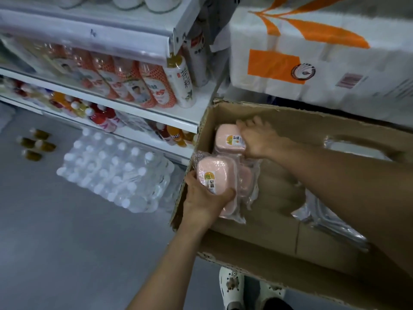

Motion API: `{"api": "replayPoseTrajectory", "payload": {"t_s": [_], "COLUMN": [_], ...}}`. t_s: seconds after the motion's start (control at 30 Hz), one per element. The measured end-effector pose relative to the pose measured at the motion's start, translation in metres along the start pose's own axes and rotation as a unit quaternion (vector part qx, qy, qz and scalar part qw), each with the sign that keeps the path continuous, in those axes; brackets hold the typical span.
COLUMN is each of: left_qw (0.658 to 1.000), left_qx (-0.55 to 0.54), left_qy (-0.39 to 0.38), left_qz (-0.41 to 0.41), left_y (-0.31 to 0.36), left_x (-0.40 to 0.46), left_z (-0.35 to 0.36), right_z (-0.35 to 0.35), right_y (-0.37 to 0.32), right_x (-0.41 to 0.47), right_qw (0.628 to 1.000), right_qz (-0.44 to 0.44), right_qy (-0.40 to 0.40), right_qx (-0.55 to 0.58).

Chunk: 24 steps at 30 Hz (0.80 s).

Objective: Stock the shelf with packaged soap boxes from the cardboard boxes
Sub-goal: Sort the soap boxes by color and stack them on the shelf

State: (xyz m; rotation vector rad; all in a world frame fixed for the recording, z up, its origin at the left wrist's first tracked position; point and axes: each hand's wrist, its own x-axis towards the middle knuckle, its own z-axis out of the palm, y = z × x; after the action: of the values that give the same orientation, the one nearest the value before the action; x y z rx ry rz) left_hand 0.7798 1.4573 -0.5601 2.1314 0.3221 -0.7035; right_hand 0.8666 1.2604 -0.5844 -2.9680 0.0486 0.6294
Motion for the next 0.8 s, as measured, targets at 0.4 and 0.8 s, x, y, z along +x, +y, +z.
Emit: {"api": "replayPoseTrajectory", "payload": {"t_s": [0.4,0.8], "left_qw": [0.993,0.938], "left_qx": [0.025,0.046], "left_qy": [-0.007,-0.005], "left_qz": [0.119,0.345], "left_y": [0.024,0.14], "left_x": [-0.021,-0.136], "left_z": [-0.032,-0.084], "right_z": [-0.02,-0.134], "right_y": [0.031,0.049], "right_x": [-0.112,-0.307], "right_qw": [0.972,0.913], "right_qz": [0.068,0.141], "right_qy": [0.216,0.348], "right_qx": [0.068,0.162]}}
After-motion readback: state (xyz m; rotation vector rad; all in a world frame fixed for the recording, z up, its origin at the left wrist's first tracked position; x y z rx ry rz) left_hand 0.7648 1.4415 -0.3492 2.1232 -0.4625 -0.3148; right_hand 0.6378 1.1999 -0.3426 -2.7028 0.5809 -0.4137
